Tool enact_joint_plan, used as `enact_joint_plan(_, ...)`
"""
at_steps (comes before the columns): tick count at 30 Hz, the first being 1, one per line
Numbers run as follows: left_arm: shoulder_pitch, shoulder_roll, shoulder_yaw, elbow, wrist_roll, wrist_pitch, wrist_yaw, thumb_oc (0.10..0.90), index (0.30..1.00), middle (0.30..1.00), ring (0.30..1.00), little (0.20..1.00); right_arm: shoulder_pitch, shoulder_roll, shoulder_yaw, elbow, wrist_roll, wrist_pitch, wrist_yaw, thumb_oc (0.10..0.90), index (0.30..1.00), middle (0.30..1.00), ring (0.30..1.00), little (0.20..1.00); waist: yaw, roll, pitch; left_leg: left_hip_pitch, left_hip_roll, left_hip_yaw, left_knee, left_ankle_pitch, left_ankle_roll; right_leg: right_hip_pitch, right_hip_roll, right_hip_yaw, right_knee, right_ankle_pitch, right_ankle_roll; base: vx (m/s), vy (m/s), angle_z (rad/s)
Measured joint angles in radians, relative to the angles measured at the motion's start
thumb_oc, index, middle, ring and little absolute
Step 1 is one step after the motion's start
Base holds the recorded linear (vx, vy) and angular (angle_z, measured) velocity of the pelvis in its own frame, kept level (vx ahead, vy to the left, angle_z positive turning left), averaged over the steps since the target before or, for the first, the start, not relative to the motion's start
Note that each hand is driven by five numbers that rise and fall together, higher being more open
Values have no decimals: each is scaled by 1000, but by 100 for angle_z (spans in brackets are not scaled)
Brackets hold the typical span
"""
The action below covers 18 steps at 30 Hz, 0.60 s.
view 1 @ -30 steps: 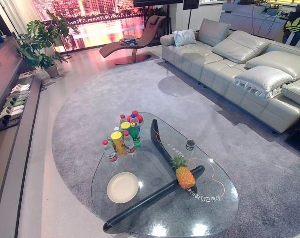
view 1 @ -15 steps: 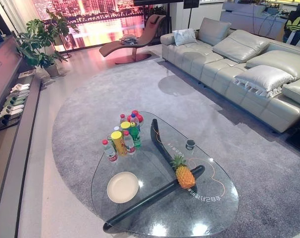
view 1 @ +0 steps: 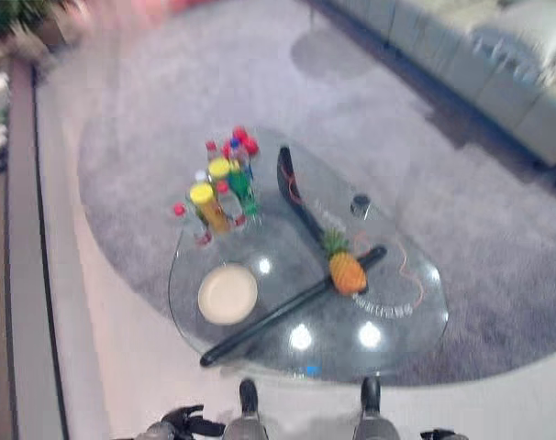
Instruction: Pick up the fruit to the plate
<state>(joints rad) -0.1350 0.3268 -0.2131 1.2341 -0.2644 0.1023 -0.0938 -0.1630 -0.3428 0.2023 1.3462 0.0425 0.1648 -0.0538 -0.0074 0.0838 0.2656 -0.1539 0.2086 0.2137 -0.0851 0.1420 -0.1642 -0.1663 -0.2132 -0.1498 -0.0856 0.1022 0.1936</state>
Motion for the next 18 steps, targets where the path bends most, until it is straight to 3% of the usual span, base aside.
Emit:
enact_joint_plan(5, -64, 11, 20, -6, -57, -1, 21, 800, 900, 900, 900, 900, -73, -7, 3, -3, 18, -8, -24, 800, 900, 900, 900, 900, 0, -20, 98, -30, -3, 12, 0, 4, 1, -40, 0, 18, -1, 11, 1, -53, -8, -8)
enact_joint_plan(8, -85, 14, 19, -20, -92, -9, 21, 800, 900, 900, 900, 900, -89, -16, 2, -28, 52, -29, -53, 800, 900, 900, 900, 900, 0, -29, 119, -59, -4, 12, 0, 6, 4, -71, -2, 18, 0, 13, 1, -47, 0, 0)
enact_joint_plan(18, -235, 5, 16, -120, -469, -145, 43, 800, 900, 900, 900, 900, -221, -64, -6, -147, 235, -217, -264, 800, 900, 900, 900, 900, -4, -29, 236, -188, -14, 3, 1, 31, 11, -201, -10, 26, 1, 38, 3, -87, -16, 0)
